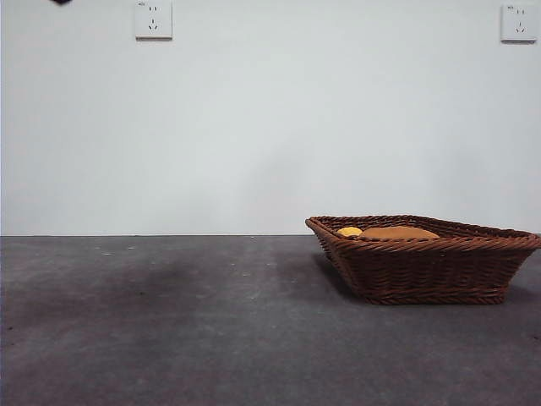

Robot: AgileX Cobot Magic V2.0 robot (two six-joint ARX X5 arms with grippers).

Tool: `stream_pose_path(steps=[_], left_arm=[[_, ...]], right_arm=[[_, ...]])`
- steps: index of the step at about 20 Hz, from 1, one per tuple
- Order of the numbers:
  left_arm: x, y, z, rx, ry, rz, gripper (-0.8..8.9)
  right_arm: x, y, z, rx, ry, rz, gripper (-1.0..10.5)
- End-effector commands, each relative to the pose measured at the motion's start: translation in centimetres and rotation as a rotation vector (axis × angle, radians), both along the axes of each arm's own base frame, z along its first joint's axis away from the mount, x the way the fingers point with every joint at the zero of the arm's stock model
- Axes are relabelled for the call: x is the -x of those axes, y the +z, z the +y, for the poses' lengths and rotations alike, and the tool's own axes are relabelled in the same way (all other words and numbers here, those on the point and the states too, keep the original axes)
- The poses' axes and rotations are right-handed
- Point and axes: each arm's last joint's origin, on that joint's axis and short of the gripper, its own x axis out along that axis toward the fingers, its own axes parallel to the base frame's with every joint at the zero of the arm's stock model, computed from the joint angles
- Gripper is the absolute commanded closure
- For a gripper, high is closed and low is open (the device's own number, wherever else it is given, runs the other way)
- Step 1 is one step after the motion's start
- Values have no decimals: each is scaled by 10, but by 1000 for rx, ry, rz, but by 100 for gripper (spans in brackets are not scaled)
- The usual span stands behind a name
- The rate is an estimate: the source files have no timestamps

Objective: Help me put the vegetables on the table into the basket

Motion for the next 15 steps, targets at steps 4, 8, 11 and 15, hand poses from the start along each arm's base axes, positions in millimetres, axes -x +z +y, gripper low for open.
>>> stream_pose_path(steps=[4, 8, 11, 15], left_arm=[[7, -42, 36, -39, 81, -328, 817], [28, -120, 62, 18, 251, -478, 817], [42, -173, 73, -6, 325, -463, 817], [48, -213, 79, -21, 372, -451, 817]], right_arm=[[-28, -18, -1, -7, -2, 112, 947], [-44, -29, -3, -2, -7, 162, 947], [-52, -35, -4, 20, -23, 189, 947], [-57, -34, -5, 30, -30, 160, 947]])
